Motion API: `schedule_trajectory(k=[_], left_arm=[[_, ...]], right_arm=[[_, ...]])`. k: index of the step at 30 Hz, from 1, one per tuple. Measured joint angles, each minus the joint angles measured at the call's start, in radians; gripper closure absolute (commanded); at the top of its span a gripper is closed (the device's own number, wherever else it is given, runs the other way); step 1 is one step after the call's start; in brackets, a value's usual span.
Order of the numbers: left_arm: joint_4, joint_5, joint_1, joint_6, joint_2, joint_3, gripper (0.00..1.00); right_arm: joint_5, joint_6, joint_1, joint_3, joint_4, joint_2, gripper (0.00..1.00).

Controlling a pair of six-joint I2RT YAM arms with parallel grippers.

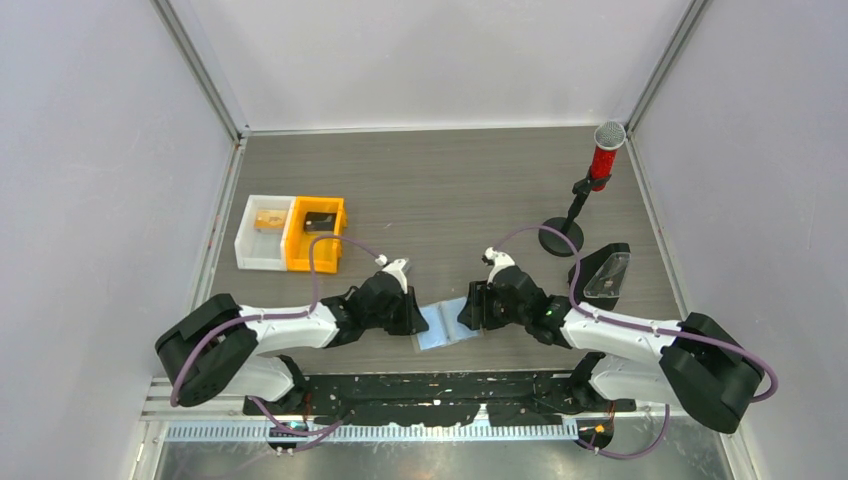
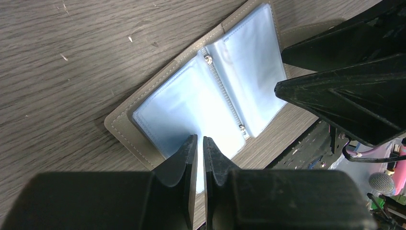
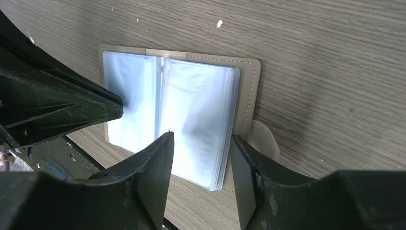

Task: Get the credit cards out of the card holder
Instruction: Remove the credit card from the card holder.

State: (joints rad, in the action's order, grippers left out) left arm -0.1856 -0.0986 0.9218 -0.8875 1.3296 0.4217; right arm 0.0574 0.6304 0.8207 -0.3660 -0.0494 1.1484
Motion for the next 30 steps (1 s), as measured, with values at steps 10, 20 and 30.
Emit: schedule_trajectory(k=[10, 20, 30], left_arm=[[-0.016, -0.001, 0.0, 0.0, 0.011, 0.0, 0.88], [-0.024, -0.001, 0.0, 0.0, 0.013, -0.004, 0.88], [-0.024, -0.001, 0.0, 0.0, 0.013, -0.005, 0.88]], right_arm=[[0.023, 0.0, 0.0, 0.0, -0.002, -0.034, 0.52], [0.066, 0.001, 0.0, 0.0, -0.003, -0.043, 0.56], [0.151, 0.004, 0.0, 0.0, -0.04, -0.043, 0.55]])
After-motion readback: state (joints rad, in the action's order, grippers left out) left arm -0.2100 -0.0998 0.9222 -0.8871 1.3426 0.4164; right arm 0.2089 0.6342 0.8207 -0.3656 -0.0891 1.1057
